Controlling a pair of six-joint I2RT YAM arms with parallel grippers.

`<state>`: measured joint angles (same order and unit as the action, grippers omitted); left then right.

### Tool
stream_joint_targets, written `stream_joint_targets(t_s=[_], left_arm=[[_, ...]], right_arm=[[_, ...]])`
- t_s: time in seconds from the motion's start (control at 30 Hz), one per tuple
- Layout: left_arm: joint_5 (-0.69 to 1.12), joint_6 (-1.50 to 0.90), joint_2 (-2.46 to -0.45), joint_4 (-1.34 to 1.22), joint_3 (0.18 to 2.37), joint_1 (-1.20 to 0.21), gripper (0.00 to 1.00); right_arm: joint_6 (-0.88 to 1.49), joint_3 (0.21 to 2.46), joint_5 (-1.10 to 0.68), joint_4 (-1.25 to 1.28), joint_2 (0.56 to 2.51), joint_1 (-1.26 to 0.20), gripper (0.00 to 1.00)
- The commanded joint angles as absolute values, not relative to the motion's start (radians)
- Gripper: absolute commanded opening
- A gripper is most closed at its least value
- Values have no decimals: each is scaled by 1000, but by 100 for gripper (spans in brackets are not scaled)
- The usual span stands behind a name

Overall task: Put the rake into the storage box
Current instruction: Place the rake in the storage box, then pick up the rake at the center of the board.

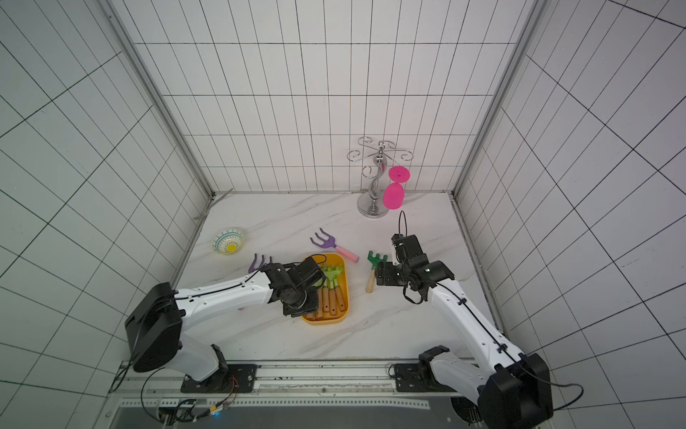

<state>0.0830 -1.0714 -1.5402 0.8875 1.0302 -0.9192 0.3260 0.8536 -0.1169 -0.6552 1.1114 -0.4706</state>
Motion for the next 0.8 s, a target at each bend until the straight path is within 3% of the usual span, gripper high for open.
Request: stream_joint_targets(t_s=[0.0,0.1,0.5,0.77], left_arm=[[15,-1087,-1522,966,1067,-931,44],[-21,-1077,-1489,970,1080,-944,50],[-306,-837,-1375,1043,1216,-942,56],[-286,-680,-1262,949,1136,-822,57]], right_arm=[[347,850,-92,-660,1154,-466,80],[376,879,-76,-679,1217,-466,79],[455,1013,-79,-697,1448,-475,75],[483,1074,3,-687,1579,-510,72]])
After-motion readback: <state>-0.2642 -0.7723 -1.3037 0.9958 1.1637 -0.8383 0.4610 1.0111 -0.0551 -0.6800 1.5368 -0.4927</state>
